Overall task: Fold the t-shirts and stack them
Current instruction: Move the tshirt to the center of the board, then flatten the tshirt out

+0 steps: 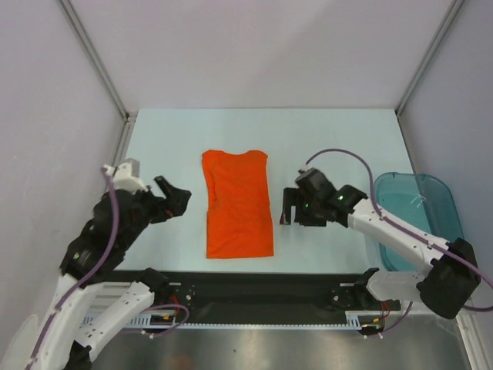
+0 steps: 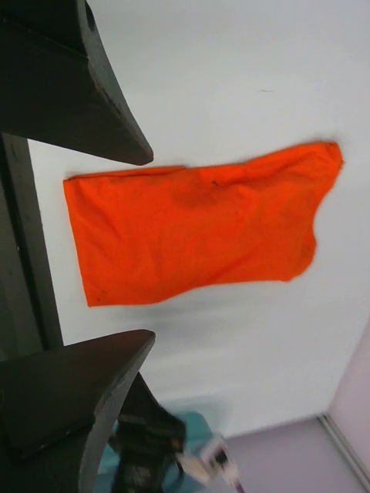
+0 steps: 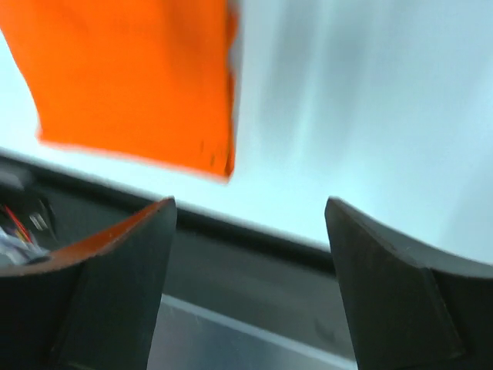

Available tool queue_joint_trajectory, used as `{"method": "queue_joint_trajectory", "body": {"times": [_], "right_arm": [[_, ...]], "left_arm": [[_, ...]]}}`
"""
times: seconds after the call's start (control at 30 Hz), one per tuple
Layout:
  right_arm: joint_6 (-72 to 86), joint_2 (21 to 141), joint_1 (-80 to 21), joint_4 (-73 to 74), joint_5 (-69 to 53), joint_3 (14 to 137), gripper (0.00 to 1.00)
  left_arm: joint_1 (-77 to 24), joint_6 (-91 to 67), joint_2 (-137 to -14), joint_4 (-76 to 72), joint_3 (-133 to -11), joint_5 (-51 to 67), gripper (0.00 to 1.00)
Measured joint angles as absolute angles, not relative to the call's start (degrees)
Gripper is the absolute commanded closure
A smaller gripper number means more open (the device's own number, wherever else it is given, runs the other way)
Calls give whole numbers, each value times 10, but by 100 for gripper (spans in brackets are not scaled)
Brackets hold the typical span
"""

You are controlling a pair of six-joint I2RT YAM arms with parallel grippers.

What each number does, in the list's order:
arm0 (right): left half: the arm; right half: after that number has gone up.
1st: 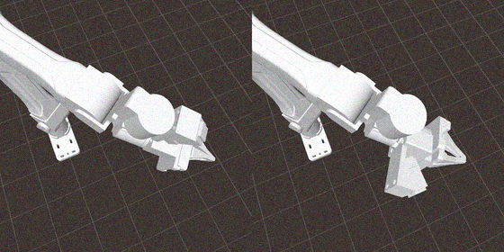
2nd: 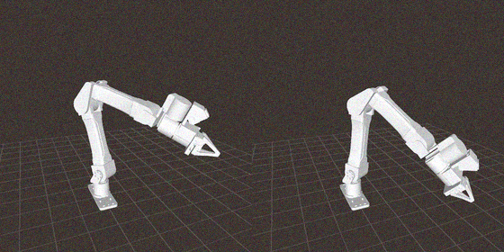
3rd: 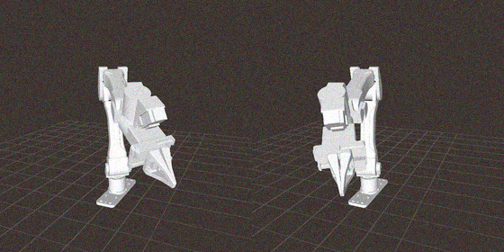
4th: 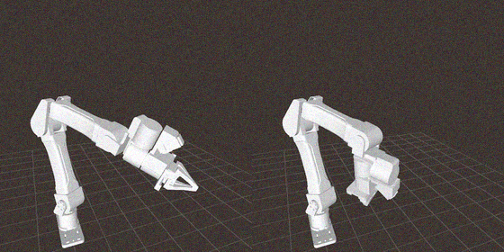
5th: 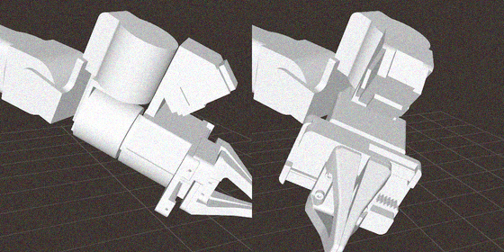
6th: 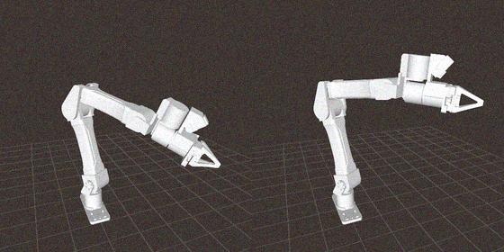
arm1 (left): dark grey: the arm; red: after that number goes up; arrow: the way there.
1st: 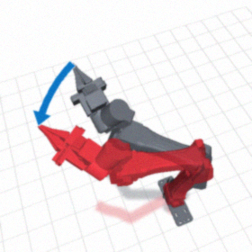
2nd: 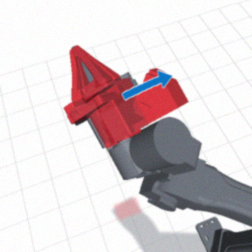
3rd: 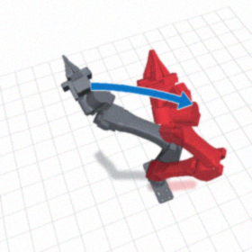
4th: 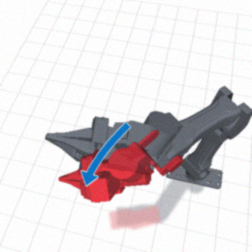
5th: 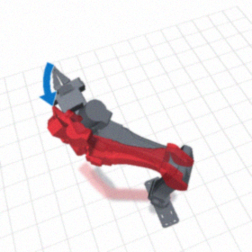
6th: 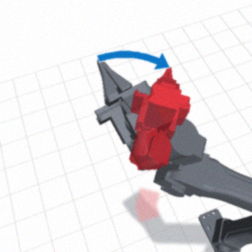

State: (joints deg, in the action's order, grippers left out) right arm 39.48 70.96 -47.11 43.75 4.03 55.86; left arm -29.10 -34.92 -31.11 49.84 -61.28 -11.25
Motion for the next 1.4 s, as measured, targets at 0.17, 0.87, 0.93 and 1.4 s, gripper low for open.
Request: {"method": "queue_joint_trajectory", "body": {"times": [0.17,0.87,0.93,1.4], "right_arm": [[343,732,-330,360,-53,566,25],[274,1299,-211,156,-187,984,29],[273,1308,-208,146,-190,996,33],[328,1373,-210,116,-224,1057,72]], "left_arm": [[-276,-336,-471,429,-568,-100,20],[-104,-224,-1117,142,-810,38,23],[-103,-227,-1132,142,-810,38,26],[-91,-246,-1202,156,-837,69,79]]}}
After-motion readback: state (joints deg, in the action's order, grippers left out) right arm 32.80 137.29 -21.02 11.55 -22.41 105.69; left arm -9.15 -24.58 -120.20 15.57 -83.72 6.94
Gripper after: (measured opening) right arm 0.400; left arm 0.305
